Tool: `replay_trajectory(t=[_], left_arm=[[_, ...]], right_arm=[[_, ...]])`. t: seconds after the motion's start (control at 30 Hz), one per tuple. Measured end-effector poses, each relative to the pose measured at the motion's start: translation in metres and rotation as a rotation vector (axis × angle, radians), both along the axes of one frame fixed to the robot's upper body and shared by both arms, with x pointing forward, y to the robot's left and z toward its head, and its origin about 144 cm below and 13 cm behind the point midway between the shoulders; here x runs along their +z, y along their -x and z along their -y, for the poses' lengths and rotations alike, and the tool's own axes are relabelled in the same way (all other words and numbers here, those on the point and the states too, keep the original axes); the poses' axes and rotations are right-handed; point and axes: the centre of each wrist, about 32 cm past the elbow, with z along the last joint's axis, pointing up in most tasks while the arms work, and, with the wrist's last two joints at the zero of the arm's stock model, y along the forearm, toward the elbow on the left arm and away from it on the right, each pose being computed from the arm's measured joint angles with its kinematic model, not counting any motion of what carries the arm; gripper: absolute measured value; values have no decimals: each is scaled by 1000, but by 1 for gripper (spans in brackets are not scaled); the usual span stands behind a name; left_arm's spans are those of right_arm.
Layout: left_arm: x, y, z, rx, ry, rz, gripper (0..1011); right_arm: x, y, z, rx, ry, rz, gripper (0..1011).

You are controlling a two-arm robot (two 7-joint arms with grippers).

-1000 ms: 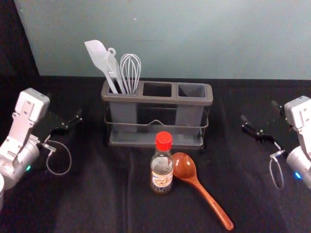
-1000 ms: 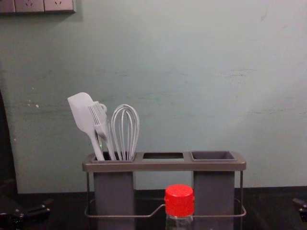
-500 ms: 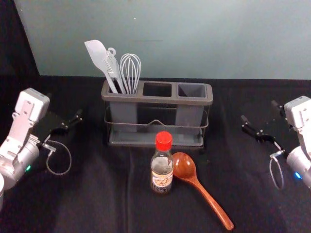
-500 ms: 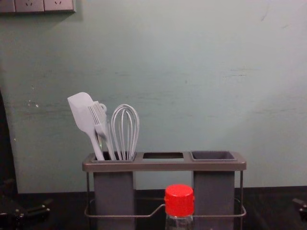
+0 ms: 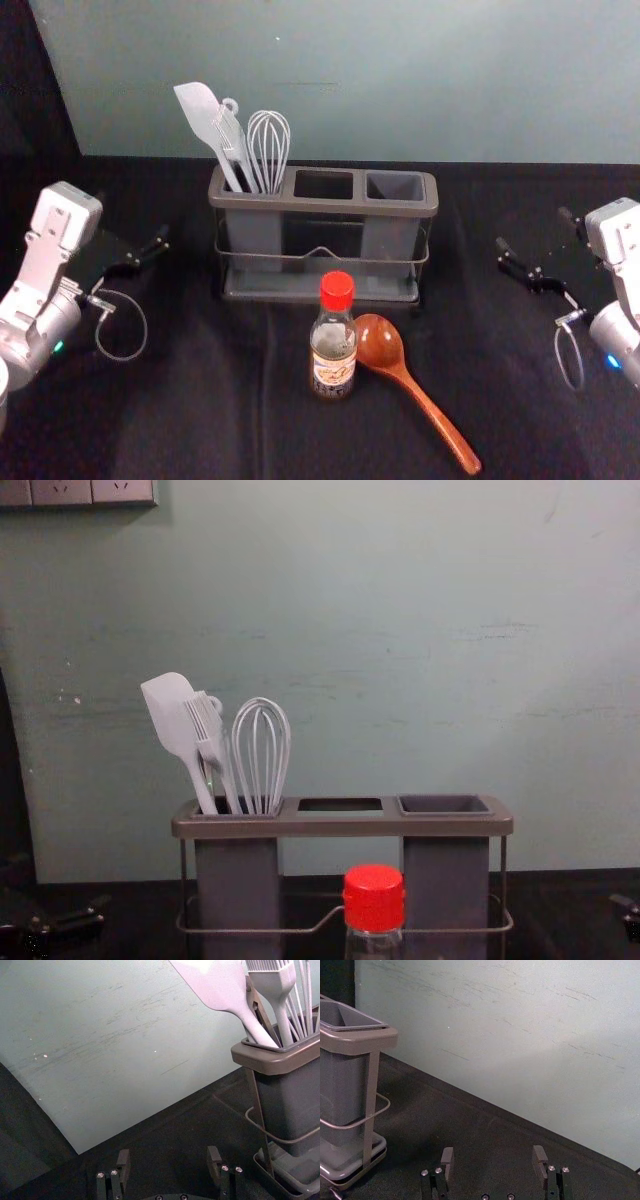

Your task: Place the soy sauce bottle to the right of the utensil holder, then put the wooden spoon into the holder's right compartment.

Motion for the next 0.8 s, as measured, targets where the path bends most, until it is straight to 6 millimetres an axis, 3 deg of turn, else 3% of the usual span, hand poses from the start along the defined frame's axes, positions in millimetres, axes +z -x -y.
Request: replay_trajectory(t=[0.43, 0.8], left_arm=[[0, 0, 0, 0, 0, 0, 1005], [0, 0, 0, 0, 0, 0, 1005]], right_arm=[[15, 14, 1, 25, -37, 62, 1002], [32, 43, 5, 102, -97, 111, 1002]])
